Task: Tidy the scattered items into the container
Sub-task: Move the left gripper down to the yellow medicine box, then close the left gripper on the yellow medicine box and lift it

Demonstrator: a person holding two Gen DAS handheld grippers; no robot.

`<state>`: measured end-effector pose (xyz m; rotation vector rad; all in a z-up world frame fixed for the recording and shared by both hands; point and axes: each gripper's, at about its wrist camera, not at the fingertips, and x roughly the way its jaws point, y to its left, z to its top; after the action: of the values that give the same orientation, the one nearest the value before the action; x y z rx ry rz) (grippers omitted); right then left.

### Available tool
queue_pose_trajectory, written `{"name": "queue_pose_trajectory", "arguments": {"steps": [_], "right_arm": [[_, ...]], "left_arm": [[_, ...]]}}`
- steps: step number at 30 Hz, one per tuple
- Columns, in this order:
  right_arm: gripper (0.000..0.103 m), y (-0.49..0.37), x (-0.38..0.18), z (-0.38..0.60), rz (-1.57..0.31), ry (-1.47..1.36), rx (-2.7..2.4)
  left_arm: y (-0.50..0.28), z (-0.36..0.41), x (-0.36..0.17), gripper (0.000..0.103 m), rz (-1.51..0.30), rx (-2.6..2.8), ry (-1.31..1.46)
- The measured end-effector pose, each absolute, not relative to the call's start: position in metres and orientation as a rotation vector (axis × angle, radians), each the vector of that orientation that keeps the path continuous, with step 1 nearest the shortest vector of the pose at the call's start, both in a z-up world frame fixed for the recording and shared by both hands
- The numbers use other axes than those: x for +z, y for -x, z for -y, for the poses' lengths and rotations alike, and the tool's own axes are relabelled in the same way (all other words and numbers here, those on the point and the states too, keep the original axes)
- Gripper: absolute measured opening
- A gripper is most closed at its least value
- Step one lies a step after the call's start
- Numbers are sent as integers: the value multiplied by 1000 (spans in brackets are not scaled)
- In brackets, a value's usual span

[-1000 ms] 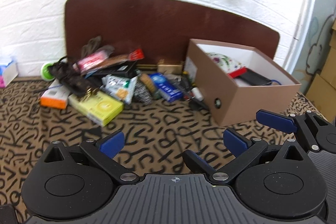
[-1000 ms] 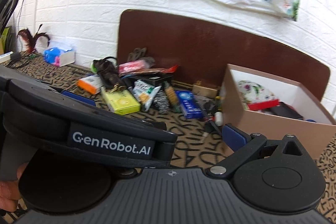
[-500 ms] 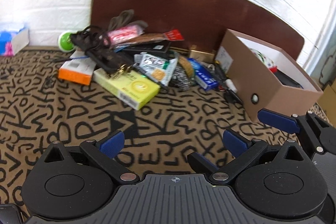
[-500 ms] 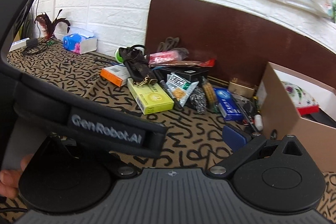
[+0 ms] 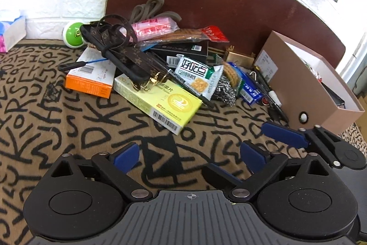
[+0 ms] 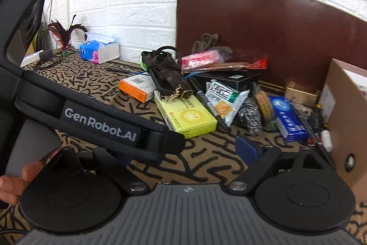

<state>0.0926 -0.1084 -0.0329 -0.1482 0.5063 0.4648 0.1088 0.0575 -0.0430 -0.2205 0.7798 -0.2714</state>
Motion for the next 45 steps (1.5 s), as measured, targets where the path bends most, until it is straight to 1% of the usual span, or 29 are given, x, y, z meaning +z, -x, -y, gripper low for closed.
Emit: {"name": "queue_pose_trajectory", "arguments": {"steps": [4, 7, 20, 30, 32, 33, 38, 45], "right_arm": [[84, -110, -42, 101, -528, 164, 479], [84, -124, -49, 98, -551, 160, 478], [83, -167, -70, 96, -628, 102, 493], [84, -190, -73, 93, -629, 78, 495], [81, -192, -73, 91, -627, 81, 502], [76, -191, -73, 90, -623, 84, 512], [75, -187, -71, 87, -611, 108, 514], [74, -163, -66, 88, -596, 162, 499]], "left_arm": [[-126, -61, -50, 94, -786, -252, 226], [-139, -63, -56, 90, -798, -259, 237], [-173, -65, -70, 90, -819, -246, 279], [-194, -62, -73, 90, -817, -237, 267], [-195, -62, -74, 88, -818, -238, 264], [-195, -61, -74, 86, -818, -235, 257], [-192, -62, -73, 82, -822, -232, 232], [-175, -63, -71, 82, -846, -259, 268]]}}
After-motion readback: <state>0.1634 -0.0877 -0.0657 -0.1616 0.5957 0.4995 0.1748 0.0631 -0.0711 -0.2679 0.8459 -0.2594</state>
